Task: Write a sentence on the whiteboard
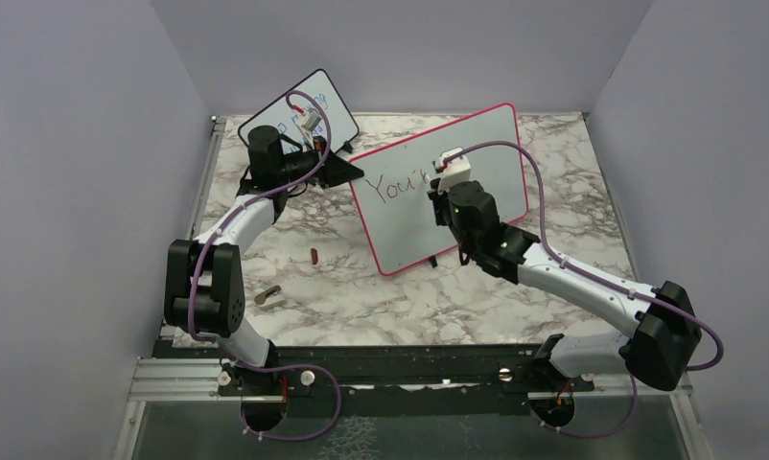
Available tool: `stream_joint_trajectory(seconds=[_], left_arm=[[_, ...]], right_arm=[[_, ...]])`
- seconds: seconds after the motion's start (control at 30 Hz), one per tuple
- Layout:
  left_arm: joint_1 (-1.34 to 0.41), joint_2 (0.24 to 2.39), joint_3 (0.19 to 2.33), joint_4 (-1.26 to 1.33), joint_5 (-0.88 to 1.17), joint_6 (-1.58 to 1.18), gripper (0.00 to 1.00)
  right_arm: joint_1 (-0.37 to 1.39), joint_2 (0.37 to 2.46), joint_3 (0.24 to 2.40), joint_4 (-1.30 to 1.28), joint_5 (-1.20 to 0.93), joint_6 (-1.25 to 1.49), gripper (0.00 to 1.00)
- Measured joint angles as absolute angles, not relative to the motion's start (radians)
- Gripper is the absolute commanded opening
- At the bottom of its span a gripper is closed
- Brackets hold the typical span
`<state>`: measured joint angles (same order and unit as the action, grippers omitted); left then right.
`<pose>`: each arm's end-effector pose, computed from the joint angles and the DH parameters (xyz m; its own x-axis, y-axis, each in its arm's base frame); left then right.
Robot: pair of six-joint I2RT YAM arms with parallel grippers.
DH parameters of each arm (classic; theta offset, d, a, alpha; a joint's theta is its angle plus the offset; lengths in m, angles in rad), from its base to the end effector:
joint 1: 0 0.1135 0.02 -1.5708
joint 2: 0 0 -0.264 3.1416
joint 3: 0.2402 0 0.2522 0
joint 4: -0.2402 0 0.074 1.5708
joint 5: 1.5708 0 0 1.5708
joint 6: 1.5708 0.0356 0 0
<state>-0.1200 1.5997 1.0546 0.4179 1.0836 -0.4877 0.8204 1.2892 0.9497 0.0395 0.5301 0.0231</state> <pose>0.3518 -0.0741 0.2902 -0.5453 -0.1552 -0.8237 0.7593 0.3250 -0.5638 0.2161 0.2054 0.3112 -0.2084 -0.1943 -0.9585 -0.2969 0.9464 -0.1273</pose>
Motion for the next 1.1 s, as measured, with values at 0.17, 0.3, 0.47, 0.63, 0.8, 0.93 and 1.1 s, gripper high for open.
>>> stream_joint_trajectory(seconds=[0.17, 0.3, 0.47, 0.63, 0.8, 0.93, 1.1], left_arm=[[-0.12, 1.601, 1.055, 0.418, 1.084, -0.49, 0.0], [-0.12, 1.601, 1.055, 0.418, 1.084, -0.49, 0.0], [-0.12, 1.601, 1.055, 0.418, 1.084, -0.49, 0.0], [-0.12, 1.601, 1.055, 0.418, 1.085, -0.49, 0.0], [-0.12, 1.601, 1.055, 0.418, 1.085, -0.49, 0.0], [-0.12, 1.601, 1.055, 0.418, 1.085, -0.49, 0.0], [-0.12, 1.601, 1.055, 0.418, 1.085, -0.49, 0.0]], right_arm=[[0.815, 1.291, 0.95, 0.042, 0.534, 0.022, 0.01], [0.81, 1.291, 0.95, 0.043, 0.537, 0.023, 0.01], [0.809, 1.288, 0.95, 0.043, 0.537, 0.024, 0.01], [0.803, 1.268, 0.947, 0.043, 0.532, 0.025, 0.01], [0.792, 1.24, 0.947, 0.041, 0.529, 0.025, 0.01], [0.78, 1.236, 0.935, 0.04, 0.521, 0.027, 0.01], [0.773, 1.236, 0.927, 0.028, 0.5, 0.035, 0.0]])
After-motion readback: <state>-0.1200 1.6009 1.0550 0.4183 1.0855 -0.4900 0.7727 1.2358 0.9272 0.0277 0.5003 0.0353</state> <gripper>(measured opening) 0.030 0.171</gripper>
